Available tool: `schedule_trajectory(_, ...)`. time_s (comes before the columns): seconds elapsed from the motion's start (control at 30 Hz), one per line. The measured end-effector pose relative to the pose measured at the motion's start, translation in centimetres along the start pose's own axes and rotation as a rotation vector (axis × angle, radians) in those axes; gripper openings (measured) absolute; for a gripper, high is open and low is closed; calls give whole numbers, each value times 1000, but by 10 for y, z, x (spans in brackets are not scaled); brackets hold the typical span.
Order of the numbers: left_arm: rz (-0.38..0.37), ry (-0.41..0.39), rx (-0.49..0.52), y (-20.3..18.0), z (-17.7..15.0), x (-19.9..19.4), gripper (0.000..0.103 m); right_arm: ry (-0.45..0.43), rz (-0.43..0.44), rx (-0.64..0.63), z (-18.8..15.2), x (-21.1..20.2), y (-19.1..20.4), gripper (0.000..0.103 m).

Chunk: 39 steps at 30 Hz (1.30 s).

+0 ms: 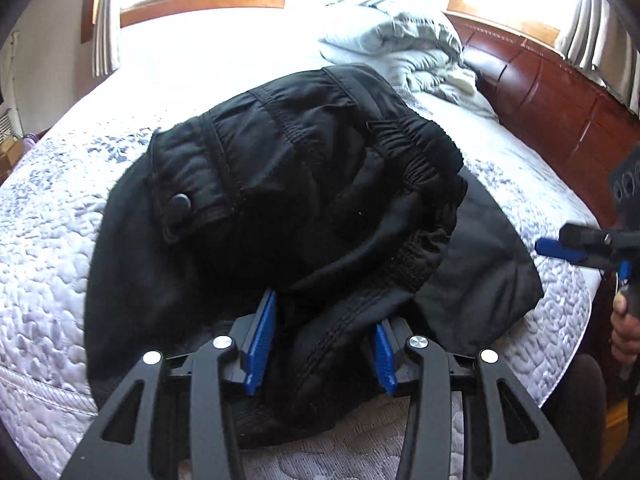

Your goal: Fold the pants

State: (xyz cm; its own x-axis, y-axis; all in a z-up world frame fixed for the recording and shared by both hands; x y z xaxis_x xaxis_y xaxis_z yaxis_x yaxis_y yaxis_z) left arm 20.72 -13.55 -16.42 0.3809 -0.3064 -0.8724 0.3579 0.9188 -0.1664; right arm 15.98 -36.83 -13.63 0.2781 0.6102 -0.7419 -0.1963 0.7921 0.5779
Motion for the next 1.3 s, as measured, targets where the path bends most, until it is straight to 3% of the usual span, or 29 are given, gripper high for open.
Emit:
schedule_trajectory(0.1, -1, 8, 23, -1, -2, -6, 47, 14, 26, 2, 6, 6, 8, 82)
schedule_trajectory(0.2, -58, 3, 2, 0, -7, -20, 58, 17, 65, 1, 16, 11, 14, 86)
schedule_trajectory(0.27, -60, -13, -39, 3, -7, -36, 79, 22, 115, 19, 25, 15, 20, 89)
schedule_trajectory(0.4, -23, -41, -105, 29, -9, -53, 84, 43, 196, 40, 43, 30, 30, 90)
schedule_trajectory(0.67, 48, 36, -325, 102, -40, -42, 85, 136, 314, 141, 50, 73, 37, 91)
schedule_trajectory(0.87, 42, 50, -336, 111, -49, -36, 86, 154, 345, 148, 56, 92, 50, 91)
schedule_trajectory(1.1, 63, 53, -339, 109, -48, -38, 89, 160, 296, 116, 67, 116, 68, 92)
schedule_trajectory(1.13, 70, 56, -336, 108, -48, -37, 90, 156, 281, 107, 68, 118, 71, 90)
schedule_trajectory(1.17, 75, 58, -333, 108, -48, -37, 90, 149, 264, 95, 68, 120, 72, 74)
schedule_trajectory(1.2, 81, 59, -331, 108, -47, -37, 91, 152, 250, 83, 67, 122, 73, 52)
schedule_trajectory(1.3, 99, 60, -329, 108, -47, -38, 93, 157, 256, 102, 65, 124, 69, 36)
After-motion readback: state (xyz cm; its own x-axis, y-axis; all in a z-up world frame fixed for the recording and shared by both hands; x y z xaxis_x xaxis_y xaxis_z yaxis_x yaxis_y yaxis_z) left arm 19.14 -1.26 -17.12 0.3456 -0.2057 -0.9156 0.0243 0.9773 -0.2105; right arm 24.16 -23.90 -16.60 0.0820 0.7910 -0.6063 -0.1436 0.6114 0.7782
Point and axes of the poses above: each gripper's, at about its wrist camera, not at the fingertips, and x roughly the way its jaws point, y to its left, z to its top, the point moved 9 cm from there along x, roughly the way its jaws point, and after that the axes turned 13 degrees about y, right-handed, at the moved point
